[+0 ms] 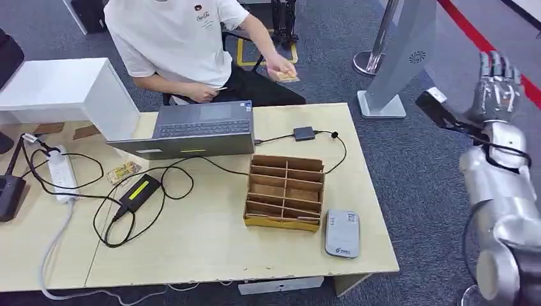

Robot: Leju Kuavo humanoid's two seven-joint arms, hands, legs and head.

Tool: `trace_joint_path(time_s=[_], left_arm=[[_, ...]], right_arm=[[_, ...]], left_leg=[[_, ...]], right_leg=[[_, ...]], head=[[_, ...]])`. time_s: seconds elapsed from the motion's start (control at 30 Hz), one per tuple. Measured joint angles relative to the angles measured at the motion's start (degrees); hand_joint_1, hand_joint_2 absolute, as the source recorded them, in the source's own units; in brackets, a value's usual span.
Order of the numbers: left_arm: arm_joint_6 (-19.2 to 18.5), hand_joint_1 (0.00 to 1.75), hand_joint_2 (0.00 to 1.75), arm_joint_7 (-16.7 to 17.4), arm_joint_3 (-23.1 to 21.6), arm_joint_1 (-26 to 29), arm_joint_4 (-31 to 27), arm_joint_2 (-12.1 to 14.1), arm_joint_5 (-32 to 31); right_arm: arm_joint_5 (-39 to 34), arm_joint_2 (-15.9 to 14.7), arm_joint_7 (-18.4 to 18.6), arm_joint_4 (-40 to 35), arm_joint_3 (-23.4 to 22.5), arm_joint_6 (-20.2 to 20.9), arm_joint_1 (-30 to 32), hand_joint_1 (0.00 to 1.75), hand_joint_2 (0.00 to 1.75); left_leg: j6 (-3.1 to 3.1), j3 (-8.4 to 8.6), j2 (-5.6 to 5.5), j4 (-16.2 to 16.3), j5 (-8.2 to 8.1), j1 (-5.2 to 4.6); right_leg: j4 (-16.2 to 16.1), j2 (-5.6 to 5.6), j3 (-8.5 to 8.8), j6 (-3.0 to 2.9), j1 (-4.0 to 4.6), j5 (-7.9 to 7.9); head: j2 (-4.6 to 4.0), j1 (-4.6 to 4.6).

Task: Pass the card to the sensor for recognition and then transmit it.

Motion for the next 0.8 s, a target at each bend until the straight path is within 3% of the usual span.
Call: trace_joint_path(time_s=[0.17,0.37,0.53,0.8], left_arm=[[-0.24,0.00,1.75,2.12,0.00,-0.08,0.00,-0.63,-0.35],[0.02,0.00,1.75,2.99,0.00,-0.11,0.00,-1.29,-0.48],[0.13,0.00,1.75,3.15,0.00,-0.04,0.00,-1.53,-0.33],[0.07,0.00,1.75,3.12,0.00,0.01,0.00,-1.73,-0.31]], right_arm=[[0.00,6.94,0.72,-3.32,11.37,0.15,-0.44,0.00,1.75],[-0.98,13.61,2.45,-4.04,20.59,-0.79,-0.39,0.00,1.75],[-1.03,16.49,3.08,-4.02,25.71,-1.05,-0.28,0.00,1.75],[-2.86,18.11,3.10,-4.56,29.46,-0.96,0.70,0.00,1.75]], left_leg=[[-0.02,0.04,0.28,0.00,0.00,0.12],[-0.03,-0.03,0.17,0.00,0.01,0.18],[-0.03,-0.06,0.19,0.00,0.01,0.17],[-0.03,-0.13,0.19,0.01,0.01,0.17]], right_leg=[[0.00,0.25,-0.09,-0.06,0.08,0.04],[0.00,0.15,-0.14,-0.09,0.12,0.05],[-0.02,0.15,-0.16,-0.11,0.12,0.07],[-0.04,0.12,-0.21,-0.12,0.12,0.08]], head=[[-0.02,-0.02],[-0.02,-0.04],[-0.02,0.00],[0.00,0.00]])
